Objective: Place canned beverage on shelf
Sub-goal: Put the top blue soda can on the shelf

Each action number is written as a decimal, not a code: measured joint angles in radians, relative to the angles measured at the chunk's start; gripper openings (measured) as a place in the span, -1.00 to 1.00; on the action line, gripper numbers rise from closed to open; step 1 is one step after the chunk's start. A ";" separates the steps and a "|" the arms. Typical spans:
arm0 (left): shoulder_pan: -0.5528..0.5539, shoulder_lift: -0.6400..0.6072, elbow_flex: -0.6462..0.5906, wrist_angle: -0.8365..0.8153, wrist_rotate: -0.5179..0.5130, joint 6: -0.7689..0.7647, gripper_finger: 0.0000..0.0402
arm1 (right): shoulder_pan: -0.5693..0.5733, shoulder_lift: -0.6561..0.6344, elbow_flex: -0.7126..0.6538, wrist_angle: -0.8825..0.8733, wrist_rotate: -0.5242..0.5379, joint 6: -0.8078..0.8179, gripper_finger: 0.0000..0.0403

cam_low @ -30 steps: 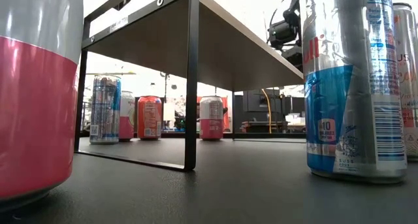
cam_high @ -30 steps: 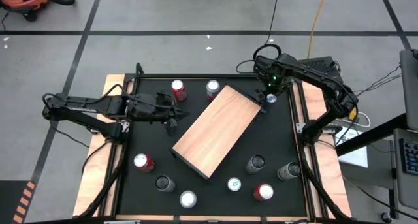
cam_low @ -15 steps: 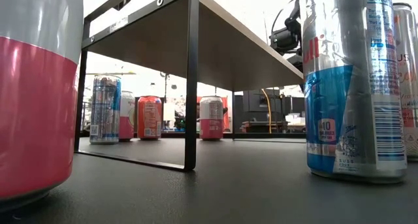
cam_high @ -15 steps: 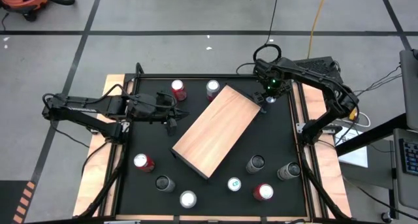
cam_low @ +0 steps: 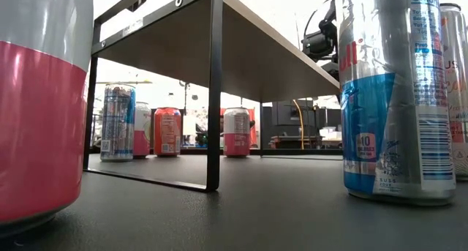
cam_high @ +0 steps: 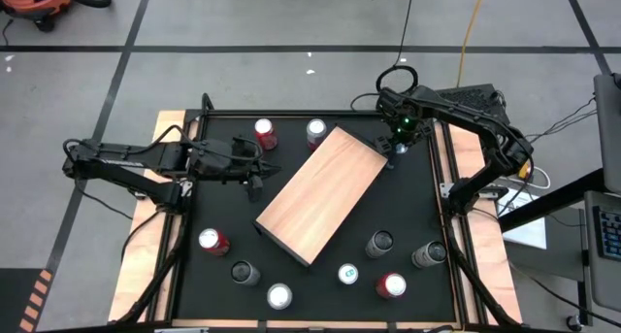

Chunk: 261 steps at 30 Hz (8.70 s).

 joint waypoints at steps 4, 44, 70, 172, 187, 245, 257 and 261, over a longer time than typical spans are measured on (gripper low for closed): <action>0.000 0.000 0.000 0.000 -0.003 0.000 -1.00 | 0.000 0.000 0.000 0.000 0.003 0.000 0.09; 0.000 0.000 0.000 -0.002 -0.025 0.006 -1.00 | 0.001 -0.001 0.290 -0.202 0.030 -0.006 0.06; 0.001 0.000 0.000 0.081 -0.147 -0.002 -1.00 | 0.049 -0.003 0.759 -0.317 -0.054 0.117 0.05; 0.117 0.341 0.000 0.736 -0.020 0.655 0.34 | 0.435 0.041 0.837 0.139 -0.318 0.375 0.05; 0.102 0.336 0.000 0.741 -0.022 0.525 0.14 | 0.434 0.040 0.837 0.156 -0.313 0.285 0.27; 0.042 0.327 0.000 1.282 0.271 -0.303 0.14 | 0.441 -0.082 0.650 0.879 -0.677 -0.026 0.66; 0.043 0.329 0.000 1.297 0.269 -0.261 0.14 | 0.452 -0.007 0.650 1.076 -0.676 0.069 0.66; 0.043 0.329 0.000 1.294 0.269 -0.261 0.14 | 0.466 -0.001 0.650 1.076 -0.676 0.047 0.66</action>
